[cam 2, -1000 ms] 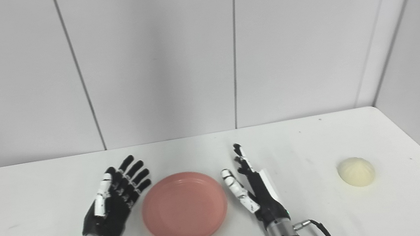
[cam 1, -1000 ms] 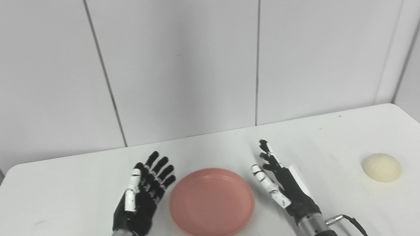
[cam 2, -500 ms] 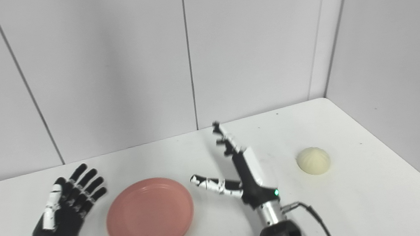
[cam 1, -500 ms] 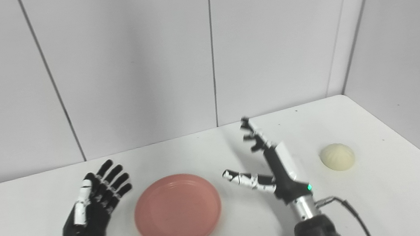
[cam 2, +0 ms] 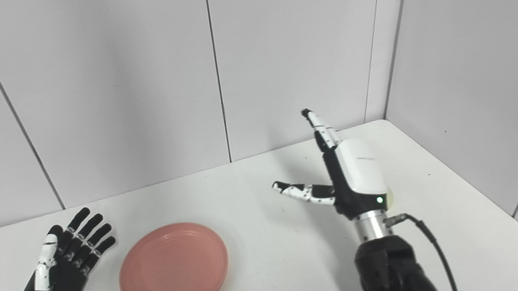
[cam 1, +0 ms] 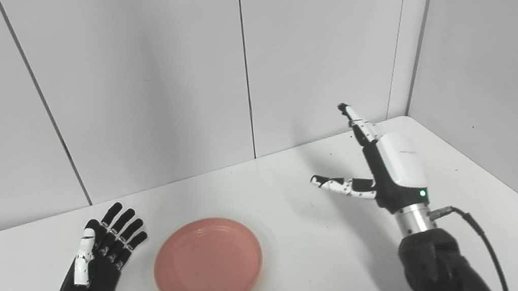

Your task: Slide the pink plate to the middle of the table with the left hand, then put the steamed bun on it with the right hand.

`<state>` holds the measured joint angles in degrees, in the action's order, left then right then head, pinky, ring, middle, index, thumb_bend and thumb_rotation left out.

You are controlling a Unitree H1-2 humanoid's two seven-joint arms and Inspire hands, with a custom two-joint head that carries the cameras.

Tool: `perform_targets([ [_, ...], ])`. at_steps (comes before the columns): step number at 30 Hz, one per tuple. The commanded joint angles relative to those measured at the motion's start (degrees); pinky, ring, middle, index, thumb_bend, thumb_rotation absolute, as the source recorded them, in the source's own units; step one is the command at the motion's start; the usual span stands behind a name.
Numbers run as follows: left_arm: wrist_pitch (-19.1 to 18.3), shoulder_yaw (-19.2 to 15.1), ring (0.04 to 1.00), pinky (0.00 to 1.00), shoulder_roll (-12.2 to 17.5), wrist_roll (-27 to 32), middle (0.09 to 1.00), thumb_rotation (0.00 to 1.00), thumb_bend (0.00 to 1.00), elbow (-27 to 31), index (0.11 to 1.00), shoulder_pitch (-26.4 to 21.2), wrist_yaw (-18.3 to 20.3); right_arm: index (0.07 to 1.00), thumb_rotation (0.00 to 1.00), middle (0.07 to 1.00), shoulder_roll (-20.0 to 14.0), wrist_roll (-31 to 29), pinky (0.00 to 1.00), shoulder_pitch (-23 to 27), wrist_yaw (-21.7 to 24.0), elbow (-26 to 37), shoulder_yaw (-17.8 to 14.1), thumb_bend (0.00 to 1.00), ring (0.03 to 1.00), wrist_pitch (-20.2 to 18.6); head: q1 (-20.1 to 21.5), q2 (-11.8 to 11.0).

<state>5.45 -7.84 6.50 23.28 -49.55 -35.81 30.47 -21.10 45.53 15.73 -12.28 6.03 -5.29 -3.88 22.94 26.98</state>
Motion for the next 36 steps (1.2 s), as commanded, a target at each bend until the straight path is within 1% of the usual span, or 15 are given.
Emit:
perform_targets([
  [1, -1.63, -0.22, 0.856, 0.83, 1.02, -1.23, 0.884, 0.88, 0.51, -7.78, 0.884, 8.91, -0.1, 0.9, 0.6, 0.886, -3.28, 0.12, 0.69, 0.67, 0.34, 0.94, -1.56, 0.88, 0.823, -1.02, 0.0, 0.05],
  [4, -1.67, -0.37, 0.851, 0.82, 1.2, -1.12, 0.88, 0.87, 0.51, -7.97, 0.879, 8.84, 0.2, 0.9, 0.61, 0.892, -5.13, -0.11, 0.7, 0.26, 1.84, 0.91, -2.06, 0.89, 0.831, -1.79, 0.57, 0.37],
  [7, -1.78, -0.59, 0.85, 0.82, 1.28, -0.89, 0.877, 0.86, 0.51, -8.17, 0.879, 8.79, 0.37, 0.914, 0.65, 0.898, -6.64, 2.59, 0.68, -0.27, 5.48, 2.29, -2.27, 0.9, 0.808, -6.36, 0.66, 0.45],
  [8, -1.81, -0.62, 0.849, 0.82, 1.33, -0.91, 0.876, 0.86, 0.51, -8.27, 0.879, 8.76, 0.39, 0.917, 0.66, 0.899, -6.95, 3.36, 0.68, -0.56, 7.68, 3.28, -2.56, 0.9, 0.805, -9.06, 0.74, 0.55],
  [10, -1.88, -0.69, 0.845, 0.81, 1.39, -0.92, 0.874, 0.87, 0.51, -8.48, 0.878, 8.67, 0.46, 0.939, 0.64, 0.921, -7.51, 3.9, 0.69, -0.98, 10.06, 4.2, -2.95, 0.9, 0.827, -12.0, 0.74, 0.55],
  [12, -1.9, -0.78, 0.848, 0.82, 1.46, -0.88, 0.876, 0.88, 0.51, -8.69, 0.881, 8.6, 0.63, 0.938, 0.6, 0.918, -8.15, 4.03, 0.67, -1.29, 10.95, 3.9, -3.13, 0.89, 0.814, -13.05, 1.02, 0.58],
  [16, -1.92, -0.99, 0.851, 0.82, 1.69, -0.76, 0.878, 0.87, 0.51, -9.2, 0.881, 8.45, 1.13, 0.93, 0.6, 0.926, -9.26, 3.99, 0.72, -1.51, 12.23, 1.83, -2.82, 0.9, 0.839, -14.51, 1.37, 0.53],
  [21, -1.78, -1.24, 0.848, 0.81, 2.0, -0.8, 0.875, 0.87, 0.51, -9.84, 0.877, 8.32, 1.56, 0.914, 0.59, 0.919, -10.71, 3.36, 0.79, -1.01, 12.25, -2.75, -2.12, 0.92, 0.866, -14.24, 1.18, 0.61],
  [25, -2.45, -1.4, 0.846, 0.81, 2.01, -0.79, 0.874, 0.86, 0.51, -9.29, 0.873, 8.53, 1.49, 0.926, 0.61, 0.918, -10.75, 0.52, 0.76, -0.42, 11.63, -6.66, -2.71, 0.95, 0.86, -13.24, 1.3, 0.92],
  [27, -2.65, -1.45, 0.84, 0.8, 2.02, -0.79, 0.869, 0.86, 0.51, -8.93, 0.872, 8.65, 1.51, 0.929, 0.6, 0.92, -10.73, -0.39, 0.76, 0.04, 11.26, -8.59, -2.64, 0.96, 0.862, -13.1, 1.24, 1.1],
  [30, -2.72, -1.48, 0.841, 0.8, 2.1, -0.72, 0.871, 0.87, 0.5, -8.64, 0.877, 8.78, 1.82, 0.932, 0.6, 0.92, -10.79, -1.67, 0.72, 0.64, 10.53, -11.07, -2.39, 0.99, 0.849, -12.67, 1.26, 1.24],
  [33, -2.82, -1.52, 0.847, 0.81, 2.14, -0.69, 0.874, 0.87, 0.5, -8.4, 0.879, 8.88, 1.76, 0.934, 0.58, 0.92, -10.81, -2.77, 0.7, 1.28, 10.46, -13.06, -2.05, 0.99, 0.847, -12.75, 1.48, 1.36],
  [36, -3.35, -1.65, 0.846, 0.81, 2.15, -0.56, 0.874, 0.87, 0.5, -7.9, 0.88, 9.05, 1.67, 0.936, 0.6, 0.924, -11.0, -3.35, 0.7, 1.63, 10.26, -14.49, -1.56, 0.99, 0.848, -12.69, 1.51, 1.51],
])
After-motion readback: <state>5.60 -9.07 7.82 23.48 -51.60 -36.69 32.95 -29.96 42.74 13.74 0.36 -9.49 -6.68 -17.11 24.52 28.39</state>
